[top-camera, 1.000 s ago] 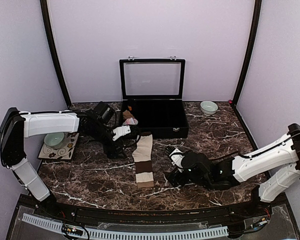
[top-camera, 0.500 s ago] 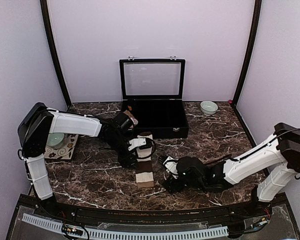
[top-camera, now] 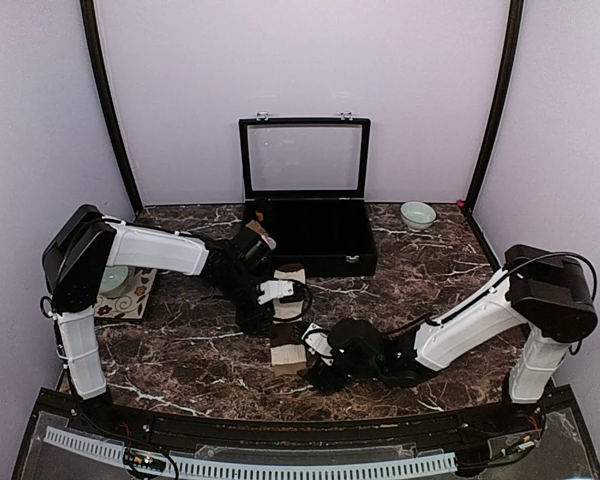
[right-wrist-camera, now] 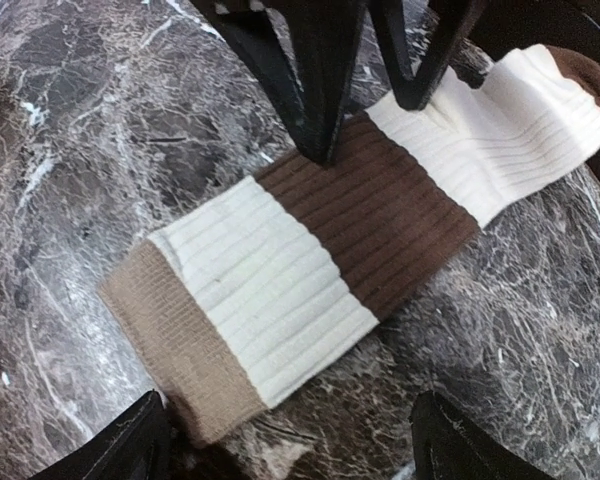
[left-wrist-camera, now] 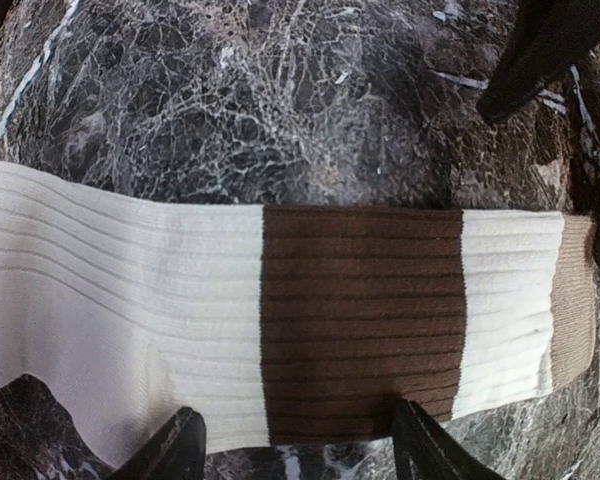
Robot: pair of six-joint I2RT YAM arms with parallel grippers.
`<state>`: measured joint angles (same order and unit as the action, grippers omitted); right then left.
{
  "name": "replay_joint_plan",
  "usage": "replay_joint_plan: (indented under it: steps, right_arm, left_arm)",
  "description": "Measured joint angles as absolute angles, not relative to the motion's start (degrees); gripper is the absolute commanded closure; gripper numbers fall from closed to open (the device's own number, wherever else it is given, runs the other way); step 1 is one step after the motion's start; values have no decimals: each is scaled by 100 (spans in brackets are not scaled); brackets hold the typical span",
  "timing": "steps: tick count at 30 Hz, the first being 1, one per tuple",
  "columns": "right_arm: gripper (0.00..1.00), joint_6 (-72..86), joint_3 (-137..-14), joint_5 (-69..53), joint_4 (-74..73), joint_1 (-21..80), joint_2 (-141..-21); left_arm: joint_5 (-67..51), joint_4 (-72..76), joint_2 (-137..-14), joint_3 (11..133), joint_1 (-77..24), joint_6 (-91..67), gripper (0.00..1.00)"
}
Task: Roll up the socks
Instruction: Roll the sock at the center of the board.
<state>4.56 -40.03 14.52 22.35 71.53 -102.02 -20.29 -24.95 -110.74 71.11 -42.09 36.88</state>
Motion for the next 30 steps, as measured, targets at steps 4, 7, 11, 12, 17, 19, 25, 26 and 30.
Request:
replay_joint_plan:
  steps: [4, 7, 11, 12, 17, 19, 25, 26, 30]
  right_arm:
    - [20, 451, -4169, 1260, 2281, 7231, -10322]
    - [22, 449, -4276, 1105, 2346, 7295, -10425]
    - [23, 384, -4316, 847, 2443, 7317, -10488]
    - [24, 362, -4316, 794, 2451, 7317, -10488]
    - [30, 268, -4239, 499, 2574, 7253, -10444]
    - [32, 246, -4230, 305, 2580, 7194, -10438]
    - [41, 242, -4289, -217, 2689, 7081, -10506]
    - [42, 239, -4340, -298, 2696, 7081, -10562]
    - [45, 270, -4626, -676, 2718, 7081, -10886]
  left_arm:
    - [-1776, -2497, -11074, 7098, -4213, 3846, 35]
    - [-1597, -2477, -11063, 7017, -4213, 3972, 35]
    - [-1356, -2432, -10879, 6816, -4213, 4108, 35]
    - [-1297, -2449, -10840, 6783, -4213, 4132, 35]
    - [-1192, -2630, -10652, 6733, -4112, 4158, 31]
    - [-1205, -2709, -10514, 6731, -4062, 4139, 29]
    - [-1363, -2877, -10125, 6737, -3986, 4040, 28]
    - [-1398, -2908, -10112, 6746, -3986, 4023, 28]
    - [-1555, -3072, -10112, 6836, -3986, 3953, 28]
